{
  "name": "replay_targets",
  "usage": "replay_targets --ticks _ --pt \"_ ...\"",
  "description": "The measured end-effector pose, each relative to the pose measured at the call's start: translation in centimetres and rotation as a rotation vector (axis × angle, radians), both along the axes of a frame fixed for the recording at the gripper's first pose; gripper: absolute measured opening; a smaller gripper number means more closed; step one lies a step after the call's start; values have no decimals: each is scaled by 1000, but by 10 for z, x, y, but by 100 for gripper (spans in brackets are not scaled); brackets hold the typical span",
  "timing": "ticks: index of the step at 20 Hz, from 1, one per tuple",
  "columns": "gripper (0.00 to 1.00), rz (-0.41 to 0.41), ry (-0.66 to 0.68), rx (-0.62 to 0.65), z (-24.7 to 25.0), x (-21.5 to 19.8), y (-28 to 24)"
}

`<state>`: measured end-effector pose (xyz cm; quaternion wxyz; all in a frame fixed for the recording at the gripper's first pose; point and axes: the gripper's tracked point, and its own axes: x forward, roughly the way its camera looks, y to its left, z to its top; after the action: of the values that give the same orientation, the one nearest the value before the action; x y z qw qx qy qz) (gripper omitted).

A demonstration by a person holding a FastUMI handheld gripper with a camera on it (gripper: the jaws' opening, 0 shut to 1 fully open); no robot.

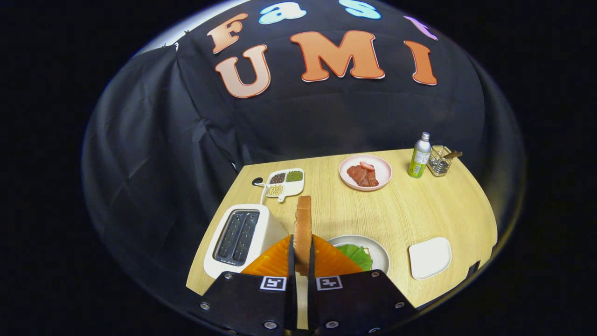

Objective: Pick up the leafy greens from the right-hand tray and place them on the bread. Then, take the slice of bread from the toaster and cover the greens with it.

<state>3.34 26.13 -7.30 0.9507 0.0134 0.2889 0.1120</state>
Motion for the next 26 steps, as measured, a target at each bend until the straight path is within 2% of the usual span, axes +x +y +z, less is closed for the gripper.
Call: replay_targets --ticks 14,19,26 --pt "9 50 165 67 -88 10 -39" --pt "9 70 225 152 -107 14 -41" --pt "11 67 282 119 -126 23 -65"
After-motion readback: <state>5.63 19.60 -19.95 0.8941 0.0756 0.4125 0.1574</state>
